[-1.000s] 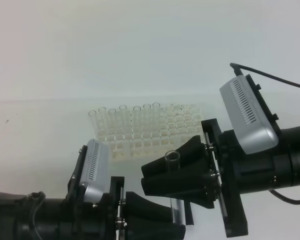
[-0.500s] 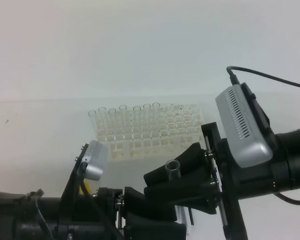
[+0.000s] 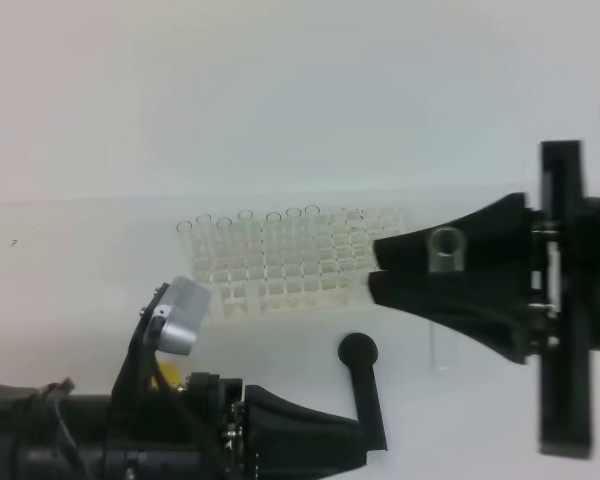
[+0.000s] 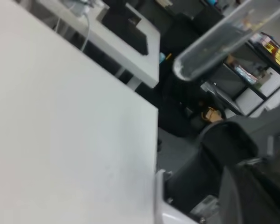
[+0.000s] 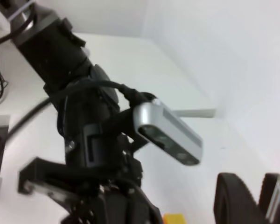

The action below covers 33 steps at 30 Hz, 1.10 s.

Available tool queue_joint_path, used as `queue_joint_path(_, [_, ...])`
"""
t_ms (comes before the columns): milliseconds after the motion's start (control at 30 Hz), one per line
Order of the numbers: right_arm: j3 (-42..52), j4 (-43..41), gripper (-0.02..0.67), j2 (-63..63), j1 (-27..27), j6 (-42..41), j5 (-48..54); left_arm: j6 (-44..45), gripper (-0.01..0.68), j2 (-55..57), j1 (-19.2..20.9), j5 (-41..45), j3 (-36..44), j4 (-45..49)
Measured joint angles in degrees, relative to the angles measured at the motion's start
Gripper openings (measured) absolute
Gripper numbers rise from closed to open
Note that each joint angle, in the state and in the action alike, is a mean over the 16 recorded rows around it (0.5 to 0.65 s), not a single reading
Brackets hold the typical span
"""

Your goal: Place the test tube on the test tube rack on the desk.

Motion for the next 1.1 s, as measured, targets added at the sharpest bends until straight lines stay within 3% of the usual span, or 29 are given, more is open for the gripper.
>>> queue_joint_path(133, [0.0,-5.1,0.115,-5.3,0.0,4.5,-1.4,-2.1,0.031,-5.5,-0.7,-0.8,0.0,0.0])
queue_joint_path(333, [0.0,-14.1,0.115,-12.2,0.0,13.5,-1.5,-6.0,0.002,-18.1,-1.7,-8.5,0.0,0.0])
queue_joint_path(467, [0.2,-20.4,0.115,-16.1,0.0,20.1,-1.5,-7.7,0.000,-27.1,-1.9,-21.4,0.0,0.0])
queue_joint_path(833, [2.4,-30.5,0.115,-21.9,0.0,32.2,-3.9,-6.9,-0.001,-40.5,-2.0,-69.3,0.2,-1.2])
queue_joint_path(967, [3.3,-31.6,0.115,-22.3,0.0,33.6,-5.8,-6.3,-0.001,-41.1,-2.0,-77.7,0.2,-1.2])
queue_joint_path(1100, [3.7,-32.0,0.115,-22.3,0.0,33.9,-7.7,-6.2,-0.001,-41.2,-2.0,-79.3,0.3,-1.2])
